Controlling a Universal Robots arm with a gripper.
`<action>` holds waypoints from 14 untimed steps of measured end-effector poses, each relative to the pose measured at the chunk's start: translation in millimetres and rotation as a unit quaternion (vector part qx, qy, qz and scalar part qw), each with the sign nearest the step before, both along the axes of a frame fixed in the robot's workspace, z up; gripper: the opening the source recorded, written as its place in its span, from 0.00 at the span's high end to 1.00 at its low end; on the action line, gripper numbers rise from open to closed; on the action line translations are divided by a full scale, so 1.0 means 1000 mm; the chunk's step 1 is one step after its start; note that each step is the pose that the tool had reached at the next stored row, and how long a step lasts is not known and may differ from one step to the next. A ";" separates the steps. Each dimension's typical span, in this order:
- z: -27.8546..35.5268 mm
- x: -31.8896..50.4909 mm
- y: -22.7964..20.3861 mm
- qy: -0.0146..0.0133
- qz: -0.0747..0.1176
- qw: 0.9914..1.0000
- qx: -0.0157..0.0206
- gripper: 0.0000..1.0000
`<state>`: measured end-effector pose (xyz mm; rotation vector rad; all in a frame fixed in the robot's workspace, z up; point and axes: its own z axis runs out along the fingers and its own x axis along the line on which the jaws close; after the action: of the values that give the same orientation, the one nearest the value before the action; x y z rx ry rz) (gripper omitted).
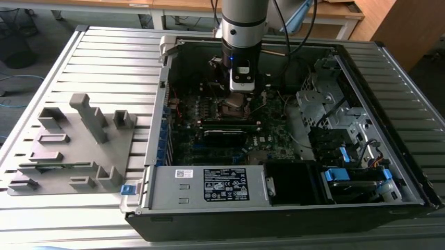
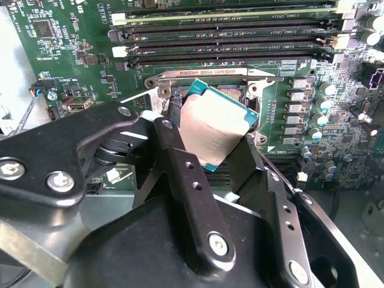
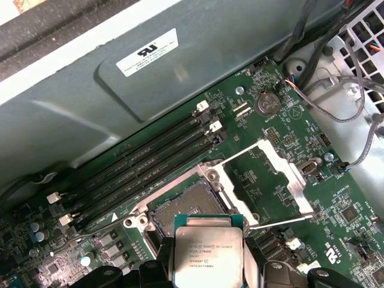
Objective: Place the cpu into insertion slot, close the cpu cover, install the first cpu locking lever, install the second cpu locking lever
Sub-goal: 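Place the cpu into insertion slot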
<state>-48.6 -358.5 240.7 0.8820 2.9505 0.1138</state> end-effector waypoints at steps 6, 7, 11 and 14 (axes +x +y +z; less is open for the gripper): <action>0.0000 0.0000 0.0000 0.000 -0.001 1.000 0.000 0.46; 0.0000 0.0000 0.0000 0.000 -0.002 1.000 0.000 0.46; -0.0002 0.0000 0.0000 0.000 -0.010 1.000 0.000 0.46; -0.0002 0.0000 0.0000 0.000 -0.012 1.000 0.000 0.46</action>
<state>-48.6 -358.5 240.6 0.9179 2.9387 0.1127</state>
